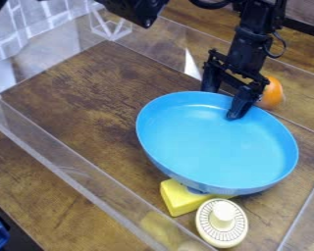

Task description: Put the orange ball in the blue tray

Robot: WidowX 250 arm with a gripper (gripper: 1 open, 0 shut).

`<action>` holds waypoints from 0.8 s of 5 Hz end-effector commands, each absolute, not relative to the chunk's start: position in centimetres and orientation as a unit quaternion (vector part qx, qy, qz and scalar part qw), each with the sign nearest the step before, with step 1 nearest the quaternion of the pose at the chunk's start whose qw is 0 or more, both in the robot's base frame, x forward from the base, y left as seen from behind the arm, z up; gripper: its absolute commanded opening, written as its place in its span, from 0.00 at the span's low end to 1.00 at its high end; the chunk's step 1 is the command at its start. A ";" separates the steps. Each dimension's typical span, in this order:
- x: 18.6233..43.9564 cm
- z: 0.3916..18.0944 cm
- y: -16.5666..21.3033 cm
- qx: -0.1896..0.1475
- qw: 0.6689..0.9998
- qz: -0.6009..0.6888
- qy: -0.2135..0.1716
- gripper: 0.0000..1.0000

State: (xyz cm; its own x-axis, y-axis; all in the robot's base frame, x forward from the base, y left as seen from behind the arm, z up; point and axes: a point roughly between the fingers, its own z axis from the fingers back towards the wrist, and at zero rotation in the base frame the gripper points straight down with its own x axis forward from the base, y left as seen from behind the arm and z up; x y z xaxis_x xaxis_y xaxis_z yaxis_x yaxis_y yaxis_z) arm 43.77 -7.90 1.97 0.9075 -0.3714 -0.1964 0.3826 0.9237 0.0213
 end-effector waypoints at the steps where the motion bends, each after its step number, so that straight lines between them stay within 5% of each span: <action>1: 43.7 1.5 -9.7 0.029 0.972 -0.216 0.094 1.00; 3: 43.8 1.3 -10.2 0.024 0.970 -0.224 0.092 1.00; 4: 43.8 1.3 -10.5 0.022 0.969 -0.229 0.091 0.00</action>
State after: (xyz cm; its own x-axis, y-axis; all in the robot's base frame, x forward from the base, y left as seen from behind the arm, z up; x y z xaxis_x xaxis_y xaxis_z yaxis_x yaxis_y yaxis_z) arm 44.04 -8.95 1.98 0.9006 -0.3920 -0.1880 0.4005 0.9163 0.0082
